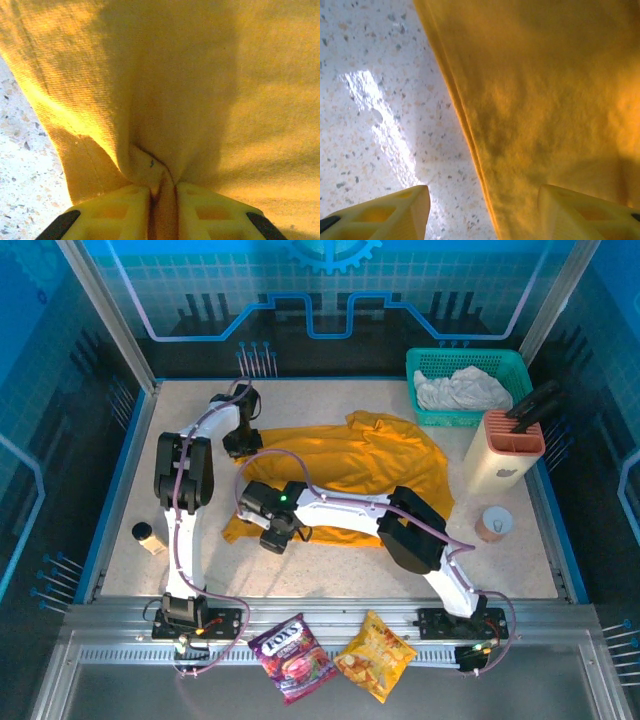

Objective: Fold and stack the t-shirts

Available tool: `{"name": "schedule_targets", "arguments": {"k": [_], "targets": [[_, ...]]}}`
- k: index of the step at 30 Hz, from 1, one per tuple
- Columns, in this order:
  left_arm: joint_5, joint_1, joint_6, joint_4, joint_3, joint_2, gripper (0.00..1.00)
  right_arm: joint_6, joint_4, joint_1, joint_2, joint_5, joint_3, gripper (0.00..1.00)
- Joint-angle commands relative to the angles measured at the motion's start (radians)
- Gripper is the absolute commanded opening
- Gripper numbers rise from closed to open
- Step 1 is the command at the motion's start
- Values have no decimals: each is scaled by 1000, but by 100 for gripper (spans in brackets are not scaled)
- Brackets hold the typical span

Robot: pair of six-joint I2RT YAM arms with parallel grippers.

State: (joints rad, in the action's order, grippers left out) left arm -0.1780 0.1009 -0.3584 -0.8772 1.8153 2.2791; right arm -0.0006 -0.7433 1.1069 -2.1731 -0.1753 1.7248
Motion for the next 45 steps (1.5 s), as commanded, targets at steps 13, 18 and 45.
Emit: {"name": "schedule_targets", "arguments": {"k": [13, 18, 45], "targets": [[6, -6, 35, -41, 39, 43, 17, -105, -121, -2, -187, -19, 176, 18], [-14, -10, 44, -61, 87, 64, 14, -121, -127, 1, -114, 32, 130, 0], [-299, -4, 194, -166, 420, 192, 34, 114, -70, -143, 296, -178, -368, 0]]}}
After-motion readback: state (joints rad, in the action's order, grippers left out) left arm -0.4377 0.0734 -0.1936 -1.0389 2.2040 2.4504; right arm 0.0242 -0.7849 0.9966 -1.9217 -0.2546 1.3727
